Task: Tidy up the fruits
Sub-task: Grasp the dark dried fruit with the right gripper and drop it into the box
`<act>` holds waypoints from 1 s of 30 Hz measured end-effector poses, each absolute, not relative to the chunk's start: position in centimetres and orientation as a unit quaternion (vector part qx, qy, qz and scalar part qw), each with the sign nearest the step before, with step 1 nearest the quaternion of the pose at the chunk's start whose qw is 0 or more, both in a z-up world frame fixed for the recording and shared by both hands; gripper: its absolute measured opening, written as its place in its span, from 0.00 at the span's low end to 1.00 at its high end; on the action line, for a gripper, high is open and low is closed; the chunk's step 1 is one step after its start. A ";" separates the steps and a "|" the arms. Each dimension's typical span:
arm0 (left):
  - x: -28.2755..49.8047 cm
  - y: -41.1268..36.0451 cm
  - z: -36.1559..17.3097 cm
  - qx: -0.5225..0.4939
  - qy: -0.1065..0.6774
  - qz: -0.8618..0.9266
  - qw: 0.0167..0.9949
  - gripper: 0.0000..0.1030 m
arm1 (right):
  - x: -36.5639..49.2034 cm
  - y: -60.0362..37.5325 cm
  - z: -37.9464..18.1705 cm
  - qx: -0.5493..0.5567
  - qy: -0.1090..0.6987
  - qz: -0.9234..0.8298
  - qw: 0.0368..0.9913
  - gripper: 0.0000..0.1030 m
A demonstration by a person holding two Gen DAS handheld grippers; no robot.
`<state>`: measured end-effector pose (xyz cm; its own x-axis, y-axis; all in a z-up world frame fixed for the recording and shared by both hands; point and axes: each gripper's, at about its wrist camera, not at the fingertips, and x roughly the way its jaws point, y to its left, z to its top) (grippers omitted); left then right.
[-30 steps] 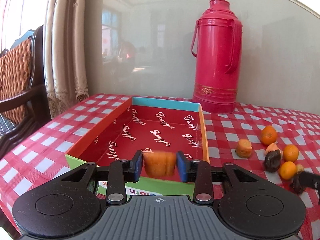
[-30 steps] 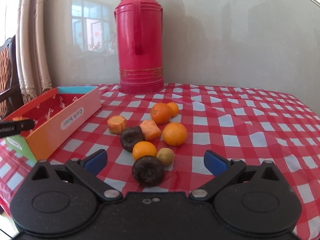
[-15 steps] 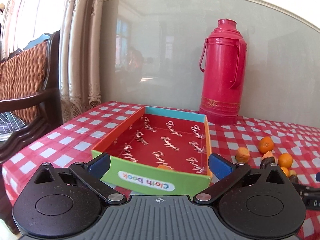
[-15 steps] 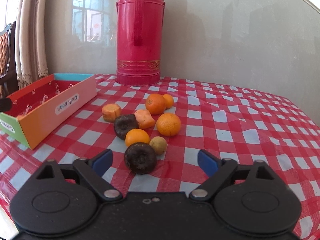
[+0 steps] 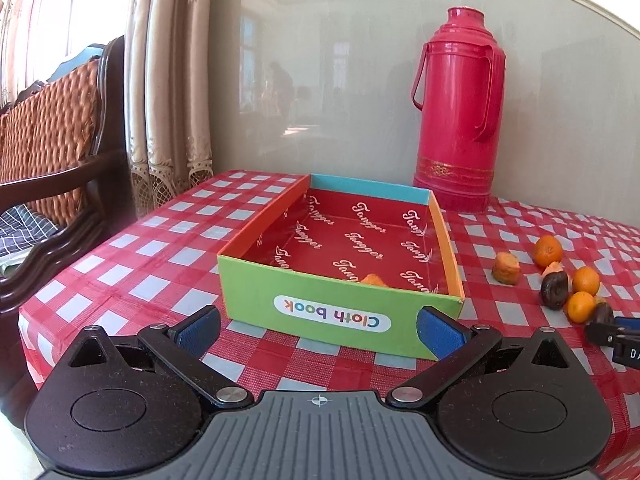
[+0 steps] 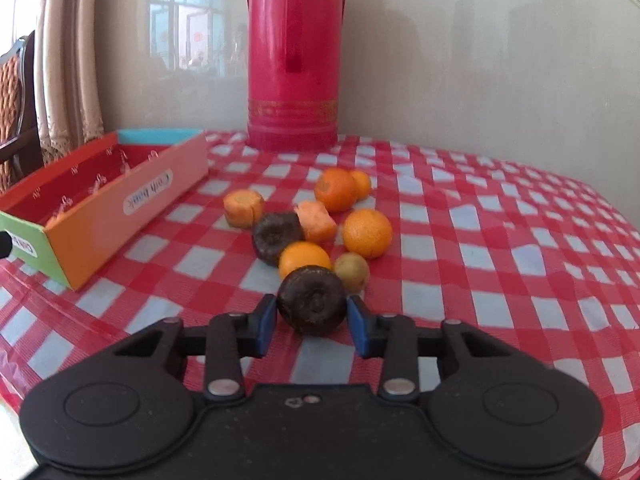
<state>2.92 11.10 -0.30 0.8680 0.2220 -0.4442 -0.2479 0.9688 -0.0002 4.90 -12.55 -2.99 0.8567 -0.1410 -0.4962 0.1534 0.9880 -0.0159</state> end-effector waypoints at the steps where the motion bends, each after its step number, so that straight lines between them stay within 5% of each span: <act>1: 2.8 11.2 -0.2 -0.031 0.224 0.122 0.966 1.00 | 4.7 -12.3 -2.8 0.006 0.246 -0.076 0.966 0.29; 27: 0.2 18.1 -1.6 -0.030 0.251 0.198 0.947 1.00 | 8.5 -0.5 0.9 0.008 0.114 0.087 0.990 0.30; 28: 0.2 18.1 -1.6 -0.030 0.252 0.198 0.947 1.00 | 8.8 -0.1 0.7 0.003 0.118 0.090 0.989 0.31; 30: 0.2 17.8 -1.6 -0.026 0.252 0.197 0.947 1.00 | 9.1 0.6 0.4 -0.005 0.126 0.089 0.988 0.56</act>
